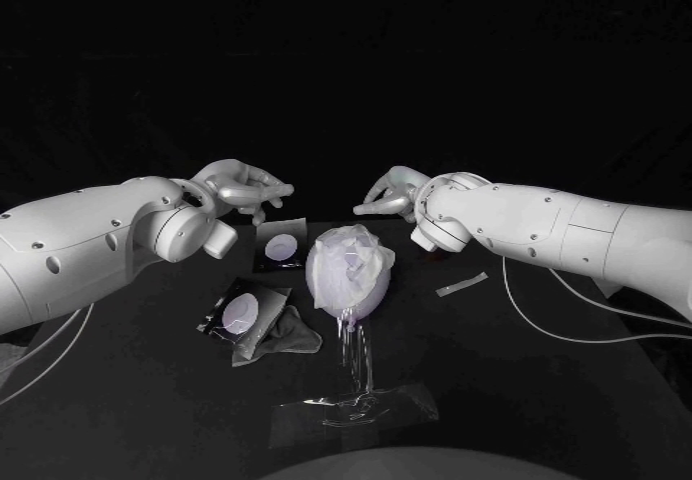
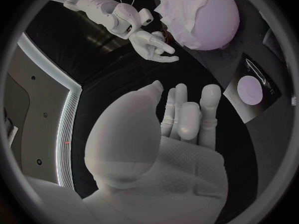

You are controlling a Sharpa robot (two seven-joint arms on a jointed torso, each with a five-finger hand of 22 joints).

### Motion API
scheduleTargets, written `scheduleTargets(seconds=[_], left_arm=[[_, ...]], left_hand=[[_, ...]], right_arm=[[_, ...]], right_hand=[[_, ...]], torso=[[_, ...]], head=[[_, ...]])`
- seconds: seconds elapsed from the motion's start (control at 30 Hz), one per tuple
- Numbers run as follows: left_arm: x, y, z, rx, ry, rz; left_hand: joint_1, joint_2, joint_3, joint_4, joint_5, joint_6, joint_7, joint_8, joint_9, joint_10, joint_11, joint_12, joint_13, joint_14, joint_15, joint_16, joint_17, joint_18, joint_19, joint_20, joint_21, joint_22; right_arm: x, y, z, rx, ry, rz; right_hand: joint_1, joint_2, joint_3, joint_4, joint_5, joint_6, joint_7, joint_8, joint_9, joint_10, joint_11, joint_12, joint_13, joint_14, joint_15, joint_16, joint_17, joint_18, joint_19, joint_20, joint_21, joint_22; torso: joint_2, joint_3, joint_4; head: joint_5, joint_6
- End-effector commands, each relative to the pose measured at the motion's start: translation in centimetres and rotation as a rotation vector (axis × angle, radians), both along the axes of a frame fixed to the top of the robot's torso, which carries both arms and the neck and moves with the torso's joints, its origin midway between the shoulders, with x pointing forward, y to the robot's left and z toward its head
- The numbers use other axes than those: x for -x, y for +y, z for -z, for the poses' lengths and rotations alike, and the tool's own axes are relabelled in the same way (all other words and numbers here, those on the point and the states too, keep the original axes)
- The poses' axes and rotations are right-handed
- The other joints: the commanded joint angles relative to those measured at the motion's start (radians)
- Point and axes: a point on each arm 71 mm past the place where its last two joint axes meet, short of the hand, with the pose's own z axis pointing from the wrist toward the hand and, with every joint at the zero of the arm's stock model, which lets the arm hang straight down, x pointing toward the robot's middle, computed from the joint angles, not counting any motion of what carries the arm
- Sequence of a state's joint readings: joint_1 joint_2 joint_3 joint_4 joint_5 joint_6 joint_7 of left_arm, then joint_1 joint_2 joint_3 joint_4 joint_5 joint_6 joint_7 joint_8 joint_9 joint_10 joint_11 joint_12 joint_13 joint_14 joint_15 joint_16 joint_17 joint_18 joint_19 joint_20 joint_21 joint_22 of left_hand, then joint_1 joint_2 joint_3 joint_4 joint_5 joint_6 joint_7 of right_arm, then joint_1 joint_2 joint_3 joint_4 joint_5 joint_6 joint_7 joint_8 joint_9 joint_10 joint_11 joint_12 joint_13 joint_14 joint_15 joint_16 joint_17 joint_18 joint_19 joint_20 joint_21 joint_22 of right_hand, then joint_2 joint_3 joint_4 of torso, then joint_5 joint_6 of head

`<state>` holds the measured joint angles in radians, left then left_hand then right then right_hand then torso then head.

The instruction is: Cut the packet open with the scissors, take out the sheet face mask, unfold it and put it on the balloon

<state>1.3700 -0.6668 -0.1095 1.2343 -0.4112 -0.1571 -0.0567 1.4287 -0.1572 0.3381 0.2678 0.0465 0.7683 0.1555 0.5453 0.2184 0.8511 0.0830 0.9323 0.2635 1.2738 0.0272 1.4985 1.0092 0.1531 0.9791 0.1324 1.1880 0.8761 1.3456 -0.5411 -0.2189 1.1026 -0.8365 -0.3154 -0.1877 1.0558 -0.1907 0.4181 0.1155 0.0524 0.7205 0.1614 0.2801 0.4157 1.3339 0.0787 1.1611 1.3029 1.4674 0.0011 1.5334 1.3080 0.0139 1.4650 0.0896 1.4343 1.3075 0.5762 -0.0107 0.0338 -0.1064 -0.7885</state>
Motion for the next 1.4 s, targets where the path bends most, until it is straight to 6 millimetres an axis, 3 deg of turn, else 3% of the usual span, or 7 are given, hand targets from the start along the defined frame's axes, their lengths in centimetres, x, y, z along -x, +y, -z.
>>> scheduleTargets(seconds=[0.03, 0.2, 0.37, 0.47, 0.7, 1.0, 1.4], left_arm=[[0.1, -0.1, -0.1, 0.0, -0.005, 0.009], [0.7, 0.4, -0.3, 0.017, -0.037, 0.004], [1.9, 0.8, -0.4, 0.067, -0.126, 0.009], [2.8, 1.0, -0.3, 0.1, -0.202, 0.02], [5.0, 0.6, 1.0, 0.13, -0.404, 0.098], [6.1, -0.5, 3.7, 0.063, -0.474, 0.15], [6.3, -2.2, 5.9, -0.034, -0.453, 0.163]], left_hand=[[-0.004, -0.013, -0.004, 0.011, 0.002, 0.004, -0.001, -0.005, -0.002, 0.0, 0.004, -0.007, -0.002, 0.001, 0.002, 0.002, -0.008, 0.003, 0.0, 0.001, 0.0, -0.009], [-0.008, -0.016, -0.01, 0.018, 0.002, 0.003, 0.002, -0.008, -0.005, -0.018, 0.009, -0.029, -0.014, -0.036, 0.006, -0.011, -0.075, 0.009, -0.028, 0.003, -0.019, -0.038], [0.003, -0.018, -0.016, 0.017, 0.001, 0.003, 0.015, -0.014, -0.011, -0.06, 0.03, -0.125, -0.07, -0.301, 0.025, -0.163, -0.475, 0.028, -0.157, 0.02, -0.146, -0.176], [0.022, -0.027, -0.021, 0.016, 0.002, 0.004, 0.028, -0.019, -0.016, -0.071, 0.049, -0.206, -0.118, -0.41, 0.045, -0.293, -0.54, 0.025, -0.219, 0.044, -0.263, -0.244], [0.094, -0.051, -0.016, -0.003, 0.0, 0.006, 0.032, -0.084, -0.045, -0.037, 0.108, -0.44, -0.202, -0.665, 0.142, -0.768, -0.768, -0.04, -0.501, 0.156, -0.726, -0.517], [0.107, -0.032, -0.142, 0.006, -0.002, -0.049, 0.031, -0.16, -0.071, -0.121, 0.124, -0.648, -0.198, -0.884, 0.202, -1.122, -0.904, -0.091, -0.625, 0.163, -0.928, -0.657], [0.143, -0.036, -0.393, 0.03, 0.004, -0.109, 0.06, -0.214, -0.083, -0.279, 0.104, -0.813, -0.212, -0.967, 0.192, -1.266, -0.947, -0.095, -0.679, 0.164, -1.012, -0.723]], right_arm=[[0.3, -0.8, -0.3, -0.078, -0.025, 0.035], [1.8, -3.3, -0.7, -0.147, -0.054, 0.112], [4.5, -5.5, -1.4, -0.234, -0.088, 0.147], [6.3, -6.2, -1.5, -0.277, -0.113, 0.144], [10.6, -7.0, 0.4, -0.351, -0.134, 0.146], [13.4, -6.4, 3.8, -0.379, -0.075, 0.152], [14.0, -5.3, 5.1, -0.4, -0.05, 0.167]], right_hand=[[-0.002, 0.013, -0.022, 0.025, -0.004, 0.005, 0.011, -0.006, -0.002, 0.008, 0.008, 0.014, 0.008, 0.089, 0.013, 0.007, 0.236, 0.016, 0.025, 0.013, 0.013, 0.218], [0.069, 0.059, -0.037, 0.043, -0.004, 0.077, 0.003, 0.012, 0.003, 0.069, 0.002, 0.101, 0.056, 0.102, 0.009, 0.034, 0.26, 0.004, 0.064, 0.025, 0.07, 0.239], [0.106, 0.079, -0.042, 0.043, -0.002, 0.107, -0.004, 0.014, 0.0, 0.104, -0.006, 0.156, 0.09, 0.103, 0.002, 0.037, 0.263, -0.005, 0.086, 0.022, 0.105, 0.252], [0.126, 0.077, -0.048, 0.036, -0.001, 0.117, -0.006, 0.011, -0.003, 0.106, -0.008, 0.158, 0.091, 0.103, 0.001, 0.037, 0.263, -0.002, 0.079, 0.02, 0.093, 0.248], [0.16, 0.065, -0.062, 0.021, 0.001, 0.136, -0.008, 0.005, -0.01, 0.079, -0.01, 0.117, 0.062, 0.097, -0.001, 0.019, 0.246, 0.011, 0.05, 0.018, 0.046, 0.23], [0.17, 0.058, -0.07, 0.015, 0.001, 0.143, -0.01, 0.002, -0.014, 0.077, -0.011, 0.115, 0.061, 0.096, -0.002, 0.019, 0.245, 0.012, 0.048, 0.017, 0.043, 0.229], [0.171, 0.06, -0.077, 0.017, 0.001, 0.158, -0.013, 0.004, -0.015, 0.087, -0.014, 0.13, 0.071, 0.099, -0.004, 0.026, 0.252, 0.009, 0.055, 0.015, 0.053, 0.233]], torso=[[0.0, -0.0003, -0.001], [-0.001, -0.0011, -0.0053], [-0.004, 0.0007, -0.0097], [-0.004, 0.0012, -0.0105], [-0.005, 0.0026, -0.0133], [0.0, 0.0037, -0.0163], [-0.002, 0.0046, -0.0146]], head=[[-0.005, 0.003], [-0.009, 0.005], [-0.014, 0.005], [-0.019, 0.005], [-0.026, 0.004], [-0.035, 0.002], [-0.045, -0.004]])
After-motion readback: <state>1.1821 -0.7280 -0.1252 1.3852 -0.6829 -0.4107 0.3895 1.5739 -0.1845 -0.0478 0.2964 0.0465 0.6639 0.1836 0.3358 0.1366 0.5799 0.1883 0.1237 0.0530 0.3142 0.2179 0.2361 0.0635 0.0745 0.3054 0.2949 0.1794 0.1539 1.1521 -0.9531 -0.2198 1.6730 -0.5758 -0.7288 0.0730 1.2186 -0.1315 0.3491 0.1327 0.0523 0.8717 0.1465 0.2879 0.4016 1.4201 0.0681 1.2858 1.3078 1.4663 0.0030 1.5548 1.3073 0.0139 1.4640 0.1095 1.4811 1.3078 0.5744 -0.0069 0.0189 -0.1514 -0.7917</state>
